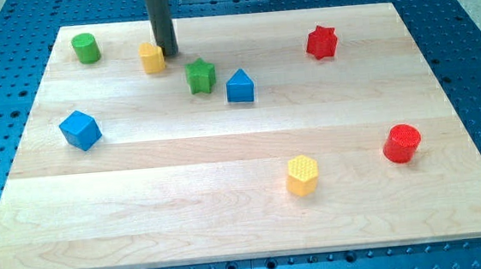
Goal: Move the green star to the center of the board
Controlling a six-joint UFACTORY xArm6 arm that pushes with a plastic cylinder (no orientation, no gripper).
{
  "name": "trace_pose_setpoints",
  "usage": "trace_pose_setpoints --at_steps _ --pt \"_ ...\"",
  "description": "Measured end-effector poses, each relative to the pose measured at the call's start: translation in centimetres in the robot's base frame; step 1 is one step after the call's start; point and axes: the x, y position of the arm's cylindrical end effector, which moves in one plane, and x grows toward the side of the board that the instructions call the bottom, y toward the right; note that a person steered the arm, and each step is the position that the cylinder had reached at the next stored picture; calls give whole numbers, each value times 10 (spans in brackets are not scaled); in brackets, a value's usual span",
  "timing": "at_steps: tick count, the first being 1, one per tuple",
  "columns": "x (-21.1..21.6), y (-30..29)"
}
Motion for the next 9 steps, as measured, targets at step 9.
trace_pose_setpoints --at_steps 9 --pt "69 38"
